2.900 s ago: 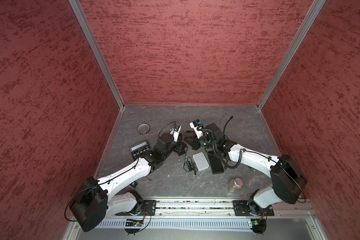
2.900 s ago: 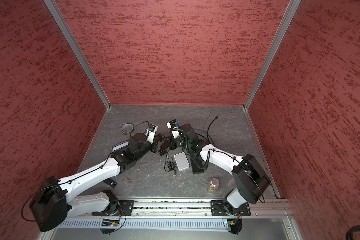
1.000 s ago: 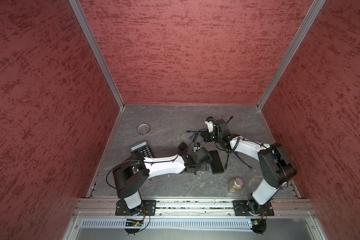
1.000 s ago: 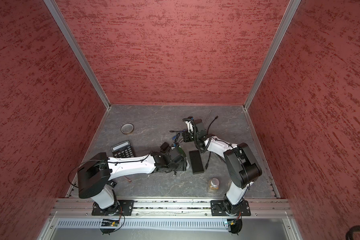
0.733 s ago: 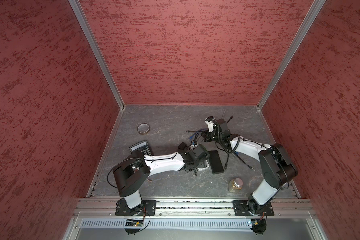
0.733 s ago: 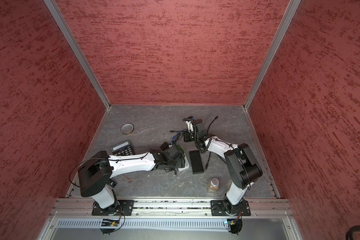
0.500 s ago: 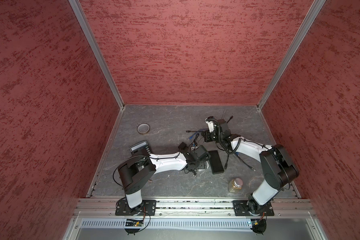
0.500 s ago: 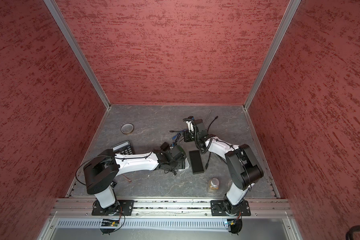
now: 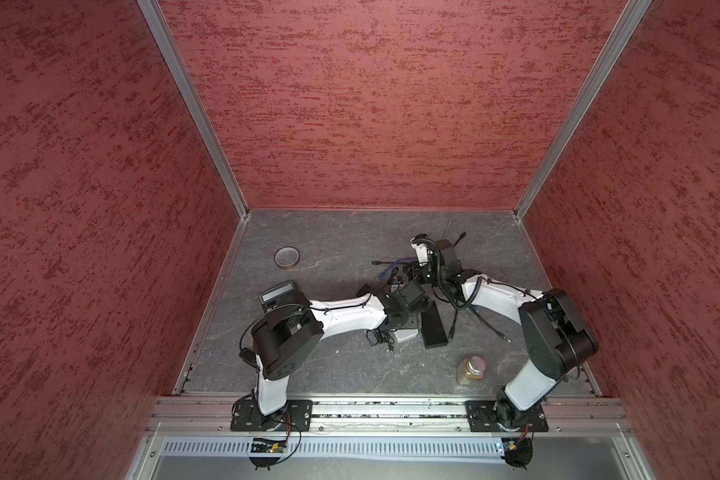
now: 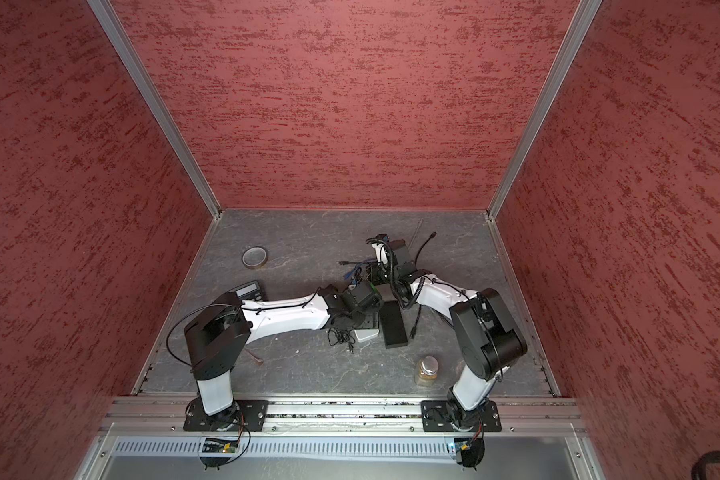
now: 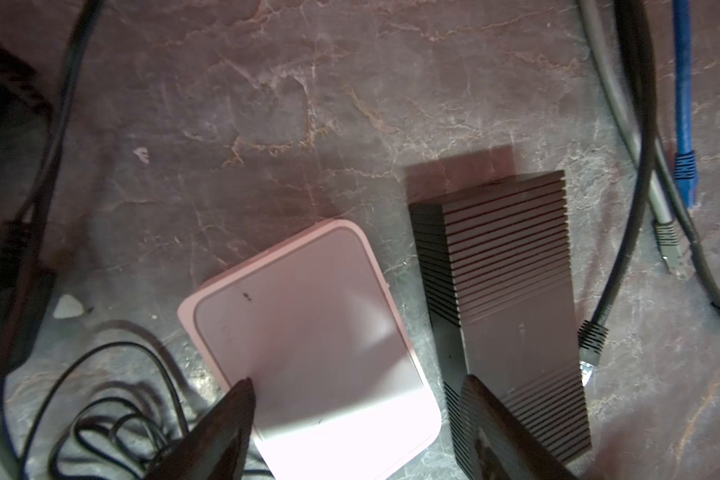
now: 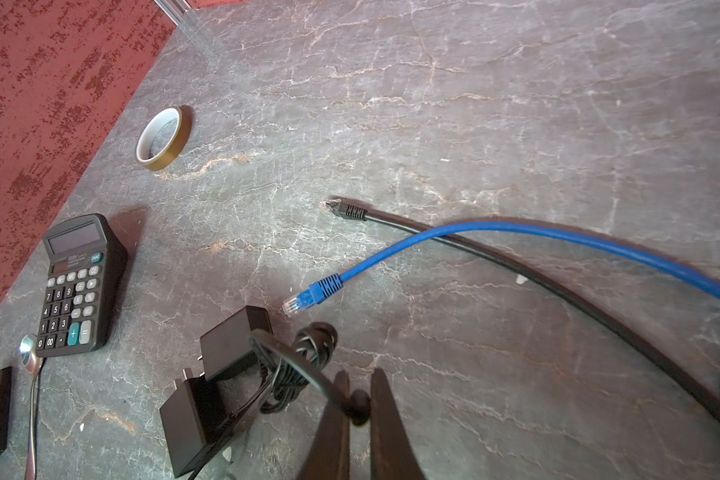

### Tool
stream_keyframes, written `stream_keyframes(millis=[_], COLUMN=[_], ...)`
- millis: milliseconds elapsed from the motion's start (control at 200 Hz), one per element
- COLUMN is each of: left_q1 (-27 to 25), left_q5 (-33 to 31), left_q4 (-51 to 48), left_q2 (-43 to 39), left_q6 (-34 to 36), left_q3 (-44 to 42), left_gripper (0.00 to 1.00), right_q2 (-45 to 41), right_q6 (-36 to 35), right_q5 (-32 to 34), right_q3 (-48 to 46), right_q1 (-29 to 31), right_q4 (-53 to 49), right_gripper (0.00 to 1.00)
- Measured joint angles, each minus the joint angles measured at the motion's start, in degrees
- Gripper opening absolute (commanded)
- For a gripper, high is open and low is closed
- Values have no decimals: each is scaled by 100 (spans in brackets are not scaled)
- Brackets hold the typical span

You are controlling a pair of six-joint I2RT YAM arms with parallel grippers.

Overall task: Insert the plug into the switch port
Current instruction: 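Lower the left gripper onto the white box and close on it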

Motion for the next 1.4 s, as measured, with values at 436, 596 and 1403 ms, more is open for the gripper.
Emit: stream_keyframes(millis=[436,596,1403], left_q1=[-4,-4,9], left_q5=[-343,-393,-391], left_q4=[-664,-776,-588], left_q2=[120,133,623], left_q6=[9,2,-170], left_q3=[190,195,479], left_gripper=[86,93,99], right_q2=[0,0,2], right_q6=[-17,-17,7], right_q5=[-2,-4,-48], right_q3=[-26,-63,-219], right_q1=[-28,-33,-33], right_q4=[52,151,341], right_gripper=[6,6,6])
